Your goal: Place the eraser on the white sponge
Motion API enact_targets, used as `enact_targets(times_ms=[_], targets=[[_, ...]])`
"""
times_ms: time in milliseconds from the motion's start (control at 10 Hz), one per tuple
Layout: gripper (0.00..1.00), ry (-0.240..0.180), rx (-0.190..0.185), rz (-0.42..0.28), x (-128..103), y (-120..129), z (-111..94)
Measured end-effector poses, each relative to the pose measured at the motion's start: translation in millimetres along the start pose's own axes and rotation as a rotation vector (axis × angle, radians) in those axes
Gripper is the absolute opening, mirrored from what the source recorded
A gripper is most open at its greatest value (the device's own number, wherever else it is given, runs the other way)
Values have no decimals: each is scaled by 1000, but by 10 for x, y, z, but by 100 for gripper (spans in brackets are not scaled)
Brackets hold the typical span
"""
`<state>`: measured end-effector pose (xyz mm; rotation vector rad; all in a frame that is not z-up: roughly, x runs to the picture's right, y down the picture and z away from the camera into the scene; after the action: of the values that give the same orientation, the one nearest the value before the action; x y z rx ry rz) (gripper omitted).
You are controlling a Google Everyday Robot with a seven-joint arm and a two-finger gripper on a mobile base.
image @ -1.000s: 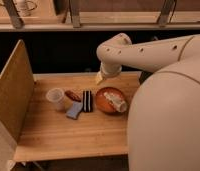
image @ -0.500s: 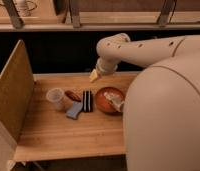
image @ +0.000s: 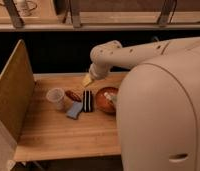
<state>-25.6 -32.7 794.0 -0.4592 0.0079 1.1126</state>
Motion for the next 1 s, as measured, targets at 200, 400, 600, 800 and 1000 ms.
enact_targets(times_ms=[200, 400, 600, 800, 1000], targets=[[70, -13, -29, -43, -37, 94, 222], [70, -18, -35, -46, -50, 92, 265], [70, -18, -36, -47, -49, 96, 268], [70, -21, -25, -48, -52, 38, 280], [70, -33, -20, -39, -101, -46, 346]])
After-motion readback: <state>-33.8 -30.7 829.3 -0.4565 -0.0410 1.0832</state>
